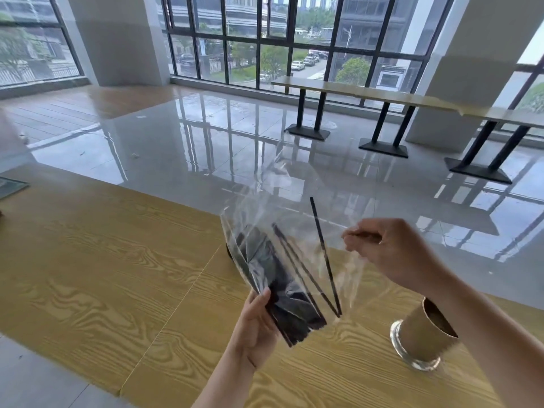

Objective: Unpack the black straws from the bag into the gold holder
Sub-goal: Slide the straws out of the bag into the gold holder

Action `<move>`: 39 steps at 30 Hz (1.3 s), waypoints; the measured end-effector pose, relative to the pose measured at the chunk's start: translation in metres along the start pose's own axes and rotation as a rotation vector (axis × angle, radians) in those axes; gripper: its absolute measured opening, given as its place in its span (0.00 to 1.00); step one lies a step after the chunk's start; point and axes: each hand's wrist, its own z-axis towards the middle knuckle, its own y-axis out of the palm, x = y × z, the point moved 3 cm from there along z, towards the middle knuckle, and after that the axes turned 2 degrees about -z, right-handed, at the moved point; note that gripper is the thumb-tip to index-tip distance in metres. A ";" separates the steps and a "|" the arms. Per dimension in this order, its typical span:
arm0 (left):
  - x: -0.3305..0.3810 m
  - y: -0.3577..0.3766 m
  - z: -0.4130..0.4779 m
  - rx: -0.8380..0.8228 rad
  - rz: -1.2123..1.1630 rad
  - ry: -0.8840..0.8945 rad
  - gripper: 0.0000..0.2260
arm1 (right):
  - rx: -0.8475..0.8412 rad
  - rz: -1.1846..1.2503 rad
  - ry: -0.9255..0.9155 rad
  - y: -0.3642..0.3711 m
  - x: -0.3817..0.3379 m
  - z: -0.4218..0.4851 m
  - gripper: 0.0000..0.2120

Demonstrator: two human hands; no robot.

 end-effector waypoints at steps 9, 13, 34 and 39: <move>-0.009 0.021 0.020 -0.048 -0.128 -0.065 0.34 | -0.021 -0.059 -0.007 -0.029 -0.008 0.002 0.09; -0.013 0.034 0.025 -0.084 -0.069 -0.037 0.26 | 0.049 -0.067 -0.055 -0.047 -0.011 0.010 0.10; 0.000 0.045 0.033 -0.200 -0.273 0.046 0.16 | 0.073 0.091 0.051 -0.067 0.008 -0.007 0.23; 0.008 0.046 0.035 -0.170 -0.306 0.073 0.06 | 0.045 0.570 0.239 -0.018 0.055 -0.054 0.28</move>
